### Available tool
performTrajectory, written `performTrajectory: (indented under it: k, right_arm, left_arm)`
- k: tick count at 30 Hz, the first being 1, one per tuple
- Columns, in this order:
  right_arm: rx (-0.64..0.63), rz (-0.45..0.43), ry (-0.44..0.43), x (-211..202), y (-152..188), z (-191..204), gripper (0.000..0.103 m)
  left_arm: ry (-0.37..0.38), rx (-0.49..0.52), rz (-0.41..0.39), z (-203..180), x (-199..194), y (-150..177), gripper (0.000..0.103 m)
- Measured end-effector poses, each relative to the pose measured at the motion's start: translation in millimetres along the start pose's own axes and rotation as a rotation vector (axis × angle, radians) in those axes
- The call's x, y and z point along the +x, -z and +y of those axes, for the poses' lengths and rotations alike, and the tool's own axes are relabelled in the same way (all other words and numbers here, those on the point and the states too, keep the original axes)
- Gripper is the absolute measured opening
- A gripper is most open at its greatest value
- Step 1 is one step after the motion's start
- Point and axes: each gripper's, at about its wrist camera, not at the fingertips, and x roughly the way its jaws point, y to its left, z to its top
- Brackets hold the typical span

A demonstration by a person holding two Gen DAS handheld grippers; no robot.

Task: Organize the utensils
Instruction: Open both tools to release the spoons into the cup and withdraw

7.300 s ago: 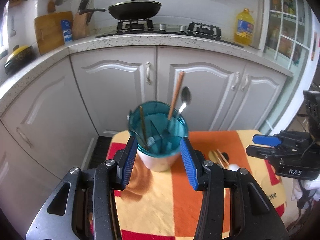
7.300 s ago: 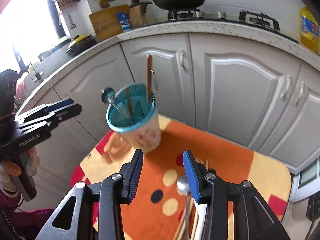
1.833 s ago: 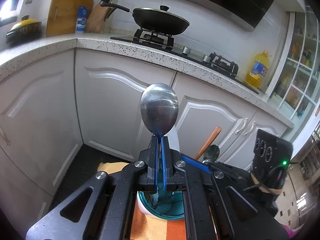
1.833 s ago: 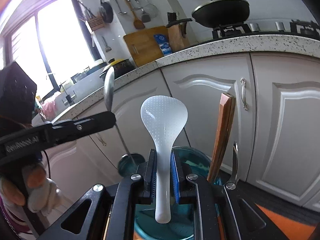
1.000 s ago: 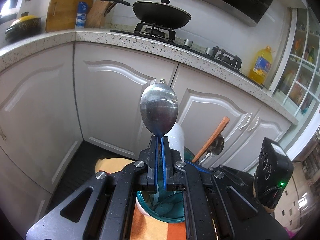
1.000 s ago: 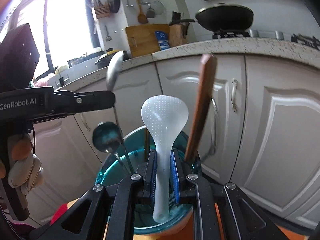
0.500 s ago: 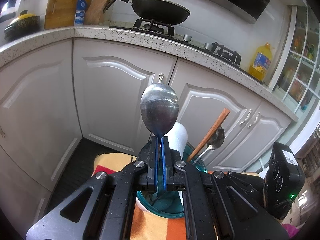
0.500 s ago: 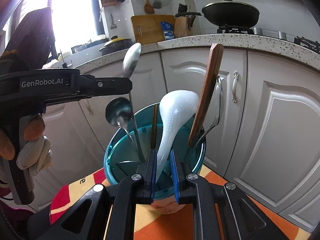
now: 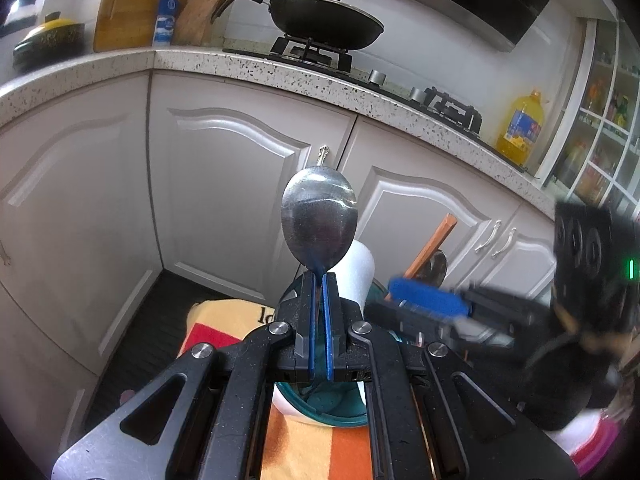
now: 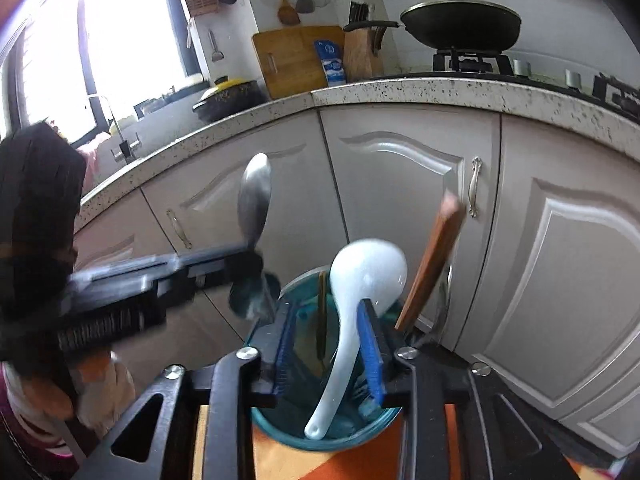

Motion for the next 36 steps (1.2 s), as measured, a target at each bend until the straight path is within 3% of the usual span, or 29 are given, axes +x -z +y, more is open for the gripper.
performTrajectory:
  k: [10, 15, 18, 23, 27, 32, 36]
  right_arm:
    - [-0.02, 0.116, 0.058, 17.2, -40.3, -4.9, 0.035]
    - [-0.045, 0.117, 0.06, 11.0, -57.4, 2.8, 0.038]
    - [-0.083, 0.135, 0.089, 5.0, -76.3, 1.9, 0.039]
    - [-0.098, 0.177, 0.063, -1.1, -112.9, -14.6, 0.045]
    - [-0.034, 0.271, -0.028, 10.6, -121.5, -43.6, 0.05]
    - [0.058, 0.365, -0.107, 34.5, -103.9, -83.9, 0.05]
    - [0.157, 0.382, -0.284, 51.6, -82.2, -106.2, 0.044]
  left_arm:
    - [0.008, -0.029, 0.011, 6.6, -0.8, 4.5, 0.002]
    - [0.015, -0.036, 0.021, 7.7, -0.5, 7.1, 0.002]
    - [0.019, -0.043, 0.025, 8.0, -1.2, 8.5, 0.002]
    - [0.018, -0.047, 0.031, 8.0, 1.0, 8.5, 0.002]
    - [0.016, -0.051, 0.037, 8.8, 5.2, 8.1, 0.002]
    - [0.013, -0.058, 0.041, 8.7, 7.5, 9.6, 0.002]
    - [0.012, -0.06, 0.052, 8.8, 10.2, 10.3, 0.002]
